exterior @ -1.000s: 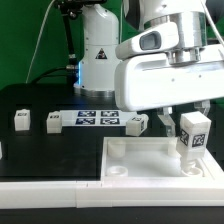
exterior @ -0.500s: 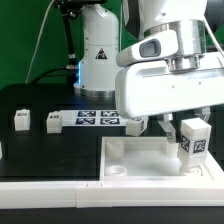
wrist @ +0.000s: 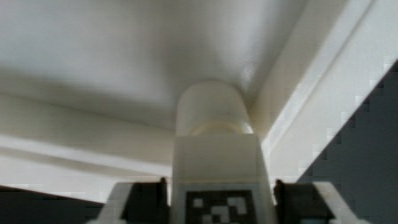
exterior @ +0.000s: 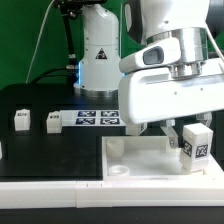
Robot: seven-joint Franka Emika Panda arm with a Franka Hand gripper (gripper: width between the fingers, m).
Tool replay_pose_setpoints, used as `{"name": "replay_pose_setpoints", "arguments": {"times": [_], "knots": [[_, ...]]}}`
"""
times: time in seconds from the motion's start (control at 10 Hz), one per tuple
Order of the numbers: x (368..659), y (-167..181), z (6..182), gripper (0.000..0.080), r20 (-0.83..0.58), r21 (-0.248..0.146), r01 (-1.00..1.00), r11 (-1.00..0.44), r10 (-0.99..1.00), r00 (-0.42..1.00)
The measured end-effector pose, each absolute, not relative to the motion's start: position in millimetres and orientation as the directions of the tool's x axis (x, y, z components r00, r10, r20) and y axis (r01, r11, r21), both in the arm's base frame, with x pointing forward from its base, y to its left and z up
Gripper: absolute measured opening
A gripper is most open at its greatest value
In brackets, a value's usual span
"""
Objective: Assemble one leg
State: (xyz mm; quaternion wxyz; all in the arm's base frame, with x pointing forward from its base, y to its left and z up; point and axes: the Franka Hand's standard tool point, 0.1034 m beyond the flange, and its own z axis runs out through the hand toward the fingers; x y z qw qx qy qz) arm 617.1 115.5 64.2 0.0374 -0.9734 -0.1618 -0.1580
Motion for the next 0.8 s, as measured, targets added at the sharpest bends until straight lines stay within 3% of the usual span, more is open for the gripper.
{"name": "replay_pose_setpoints", "arguments": {"times": [0.1,0.2,0.3,0.4,0.5,0.8], "knots": [[617.2,115.5,64.2,0.029,0.32,-0.022,0.327,-0.945,0.303,0.898],[617.2,115.5,64.2,0.037,0.32,-0.022,0.327,-0.945,0.303,0.898],[617.2,115.5,64.2,0.037,0.32,-0.022,0.327,-0.945,0.303,0.898],[617.2,115.5,64.2,0.0555,0.32,-0.022,0.327,-0.945,0.303,0.898],[617.2,115.5,64.2,0.062,0.32,-0.022,0.327,-0.945,0.303,0.898],[617.2,115.5,64.2,0.0648,0.32,-0.022,0.327,-0.945,0.303,0.898]]}}
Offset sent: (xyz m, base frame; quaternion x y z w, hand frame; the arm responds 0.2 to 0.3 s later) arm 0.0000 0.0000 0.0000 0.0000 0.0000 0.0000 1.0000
